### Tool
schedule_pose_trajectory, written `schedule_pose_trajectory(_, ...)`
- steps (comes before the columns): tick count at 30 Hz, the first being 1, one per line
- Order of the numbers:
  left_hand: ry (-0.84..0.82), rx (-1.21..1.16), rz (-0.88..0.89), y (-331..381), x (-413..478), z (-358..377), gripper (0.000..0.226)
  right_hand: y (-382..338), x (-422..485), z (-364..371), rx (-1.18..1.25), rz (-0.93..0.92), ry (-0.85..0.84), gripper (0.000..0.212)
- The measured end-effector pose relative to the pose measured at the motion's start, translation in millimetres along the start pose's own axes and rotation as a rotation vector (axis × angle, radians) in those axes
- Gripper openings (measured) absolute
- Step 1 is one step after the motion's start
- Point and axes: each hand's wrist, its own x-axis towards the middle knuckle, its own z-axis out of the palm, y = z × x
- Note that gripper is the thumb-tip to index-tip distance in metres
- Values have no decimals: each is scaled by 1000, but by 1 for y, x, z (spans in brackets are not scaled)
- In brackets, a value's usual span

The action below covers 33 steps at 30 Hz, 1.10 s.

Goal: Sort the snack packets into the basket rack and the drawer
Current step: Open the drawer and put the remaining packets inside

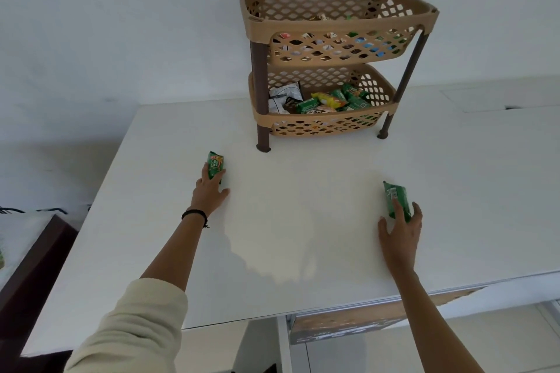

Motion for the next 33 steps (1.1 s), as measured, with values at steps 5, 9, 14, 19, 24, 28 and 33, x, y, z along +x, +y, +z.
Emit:
schedule_pose_trajectory(5, 131, -38, 97, -4, -21, 6, 41, 2, 0, 2, 44, -72, -19, 33)
schedule_pose_trajectory(9, 310, -91, 182, -5, -50, 11, 20, -1, -3, -2, 121, -177, 8, 10)
schedule_pose_trajectory(14, 279, -184, 141, -2, -75, 18, 41, -4, -10, -3, 177, -119, -38, 34)
schedule_pose_trajectory(19, 268, -253, 123, -4, -101, 19, 45, -5, -11, -8, 263, 15, -128, 43)
schedule_pose_trajectory(24, 314, -521, 87, -13, -143, 8, 42, -9, -25, -11, 344, 31, -179, 47)
schedule_pose_trajectory(28, 209, -729, 131, -28, -186, -6, 37, -22, -47, -12, 510, 64, -240, 48)
schedule_pose_trajectory(33, 74, -963, 80, -50, -246, -3, 38, -49, -73, -3, 733, 25, -480, 36)
